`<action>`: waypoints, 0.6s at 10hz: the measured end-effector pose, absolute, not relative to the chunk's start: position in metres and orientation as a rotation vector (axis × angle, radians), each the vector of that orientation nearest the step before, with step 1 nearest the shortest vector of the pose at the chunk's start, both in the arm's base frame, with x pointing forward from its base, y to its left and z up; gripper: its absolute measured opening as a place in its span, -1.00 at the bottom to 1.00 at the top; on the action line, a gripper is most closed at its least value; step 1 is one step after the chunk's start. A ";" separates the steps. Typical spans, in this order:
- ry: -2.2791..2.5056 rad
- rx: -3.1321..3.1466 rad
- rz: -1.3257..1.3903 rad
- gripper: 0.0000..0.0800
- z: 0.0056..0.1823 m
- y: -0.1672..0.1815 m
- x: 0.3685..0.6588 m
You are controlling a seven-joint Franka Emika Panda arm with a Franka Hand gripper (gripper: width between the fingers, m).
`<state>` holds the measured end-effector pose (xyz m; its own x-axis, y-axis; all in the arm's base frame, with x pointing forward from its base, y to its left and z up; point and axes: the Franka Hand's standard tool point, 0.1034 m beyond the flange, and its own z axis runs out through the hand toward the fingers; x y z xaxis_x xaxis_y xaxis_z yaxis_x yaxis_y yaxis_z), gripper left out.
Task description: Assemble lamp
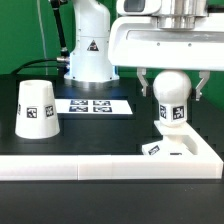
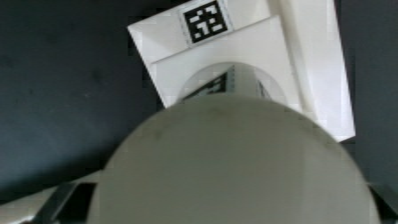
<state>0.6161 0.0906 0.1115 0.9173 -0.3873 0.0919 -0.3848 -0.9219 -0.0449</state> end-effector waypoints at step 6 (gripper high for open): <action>1.503 -2.671 0.086 0.45 0.109 0.097 0.608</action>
Offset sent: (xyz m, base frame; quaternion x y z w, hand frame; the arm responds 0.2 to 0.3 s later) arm 0.0027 0.0031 0.0017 -0.0166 -0.0578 0.3167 0.9466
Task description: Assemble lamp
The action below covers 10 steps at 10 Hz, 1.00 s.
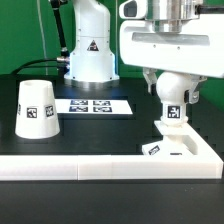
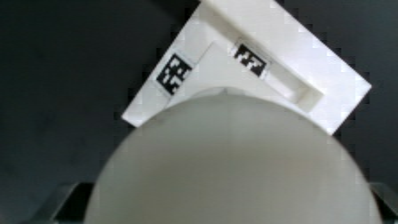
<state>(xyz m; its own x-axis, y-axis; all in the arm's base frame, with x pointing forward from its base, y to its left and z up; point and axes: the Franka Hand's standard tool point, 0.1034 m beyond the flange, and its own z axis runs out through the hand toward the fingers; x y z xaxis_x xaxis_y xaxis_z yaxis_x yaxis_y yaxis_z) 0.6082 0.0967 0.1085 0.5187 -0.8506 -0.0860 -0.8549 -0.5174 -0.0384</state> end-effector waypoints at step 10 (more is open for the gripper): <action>1.181 -2.780 0.099 0.75 0.112 0.103 0.610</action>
Offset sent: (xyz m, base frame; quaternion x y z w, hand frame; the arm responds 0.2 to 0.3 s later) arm 0.0000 0.0000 0.0000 0.0000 0.0000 0.1296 0.9916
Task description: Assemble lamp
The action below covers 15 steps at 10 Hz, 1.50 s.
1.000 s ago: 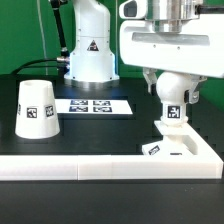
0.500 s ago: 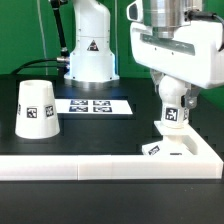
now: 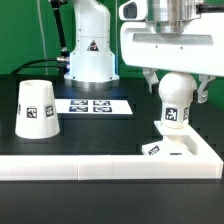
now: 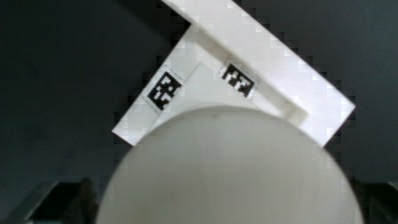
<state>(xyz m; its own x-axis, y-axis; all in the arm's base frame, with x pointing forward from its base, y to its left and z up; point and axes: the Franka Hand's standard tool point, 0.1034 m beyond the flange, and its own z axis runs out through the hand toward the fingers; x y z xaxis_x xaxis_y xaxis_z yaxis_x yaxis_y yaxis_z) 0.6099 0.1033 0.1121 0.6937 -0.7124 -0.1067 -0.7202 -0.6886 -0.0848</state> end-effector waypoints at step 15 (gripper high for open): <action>-0.887 -2.927 -0.110 0.75 0.110 0.105 0.609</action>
Offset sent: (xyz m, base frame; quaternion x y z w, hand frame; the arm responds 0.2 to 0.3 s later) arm 0.0000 0.0000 0.0000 0.0000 0.0000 -0.1938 0.9810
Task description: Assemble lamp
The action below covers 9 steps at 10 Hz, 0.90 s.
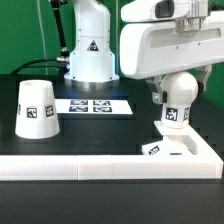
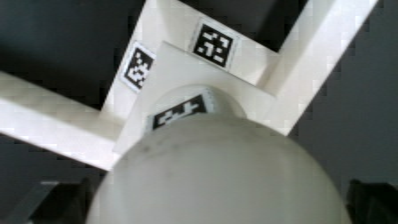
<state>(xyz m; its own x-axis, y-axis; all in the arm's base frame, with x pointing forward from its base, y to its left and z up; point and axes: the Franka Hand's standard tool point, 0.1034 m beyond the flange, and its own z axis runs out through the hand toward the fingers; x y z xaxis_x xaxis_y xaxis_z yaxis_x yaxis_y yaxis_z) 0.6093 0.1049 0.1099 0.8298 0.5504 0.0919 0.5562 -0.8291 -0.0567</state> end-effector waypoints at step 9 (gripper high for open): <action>-1.998 -2.461 -0.020 0.75 0.107 0.110 0.608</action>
Offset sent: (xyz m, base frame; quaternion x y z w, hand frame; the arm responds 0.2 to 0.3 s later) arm 0.0012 0.0092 0.0020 0.0094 -0.0096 -0.2440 0.9697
